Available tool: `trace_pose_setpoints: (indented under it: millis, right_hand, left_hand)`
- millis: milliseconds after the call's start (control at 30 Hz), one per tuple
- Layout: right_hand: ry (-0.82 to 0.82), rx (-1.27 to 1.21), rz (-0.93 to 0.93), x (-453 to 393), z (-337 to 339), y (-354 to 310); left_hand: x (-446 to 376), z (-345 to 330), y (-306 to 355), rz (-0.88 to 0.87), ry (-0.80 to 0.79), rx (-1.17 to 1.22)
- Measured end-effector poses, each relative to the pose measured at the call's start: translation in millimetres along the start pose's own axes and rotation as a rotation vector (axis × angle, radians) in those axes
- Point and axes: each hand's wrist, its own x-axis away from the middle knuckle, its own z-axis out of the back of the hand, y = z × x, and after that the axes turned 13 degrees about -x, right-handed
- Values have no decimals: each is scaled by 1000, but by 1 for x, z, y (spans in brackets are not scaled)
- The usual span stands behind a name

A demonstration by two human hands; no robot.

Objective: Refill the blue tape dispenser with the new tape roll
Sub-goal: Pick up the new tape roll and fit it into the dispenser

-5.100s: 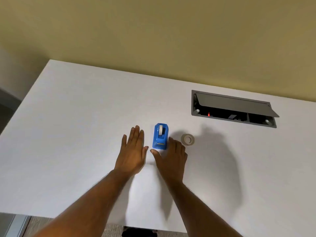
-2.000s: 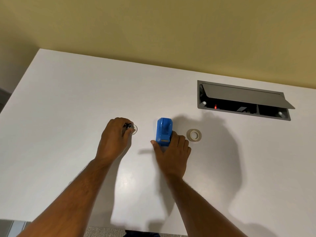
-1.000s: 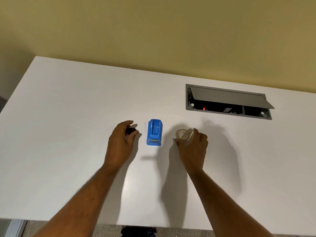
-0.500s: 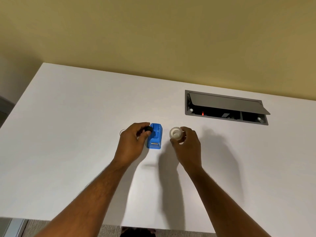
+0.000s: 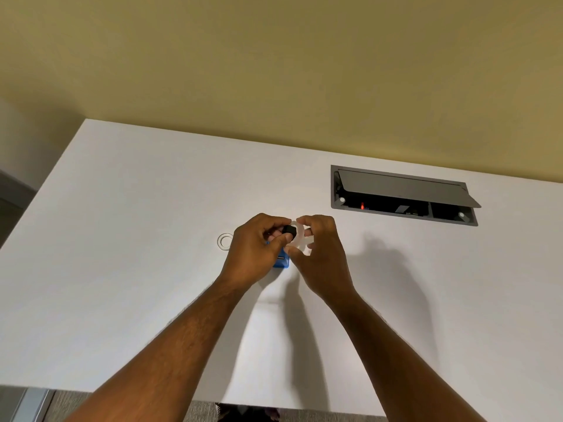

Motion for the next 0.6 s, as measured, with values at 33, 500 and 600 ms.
trace_pose_setpoints:
  millis: [33,500,600]
  right_hand:
    - [-11,-28,-13,0,1,-1]
    - [-85,-61,-8,4,-5,-1]
    - [-90,-48,-5,4,-7,2]
  left_hand:
    - [0,1,0,14,-4,13]
    - [-1,9,-7,74,-100,76]
    - [0,9,-6,83,-110,76]
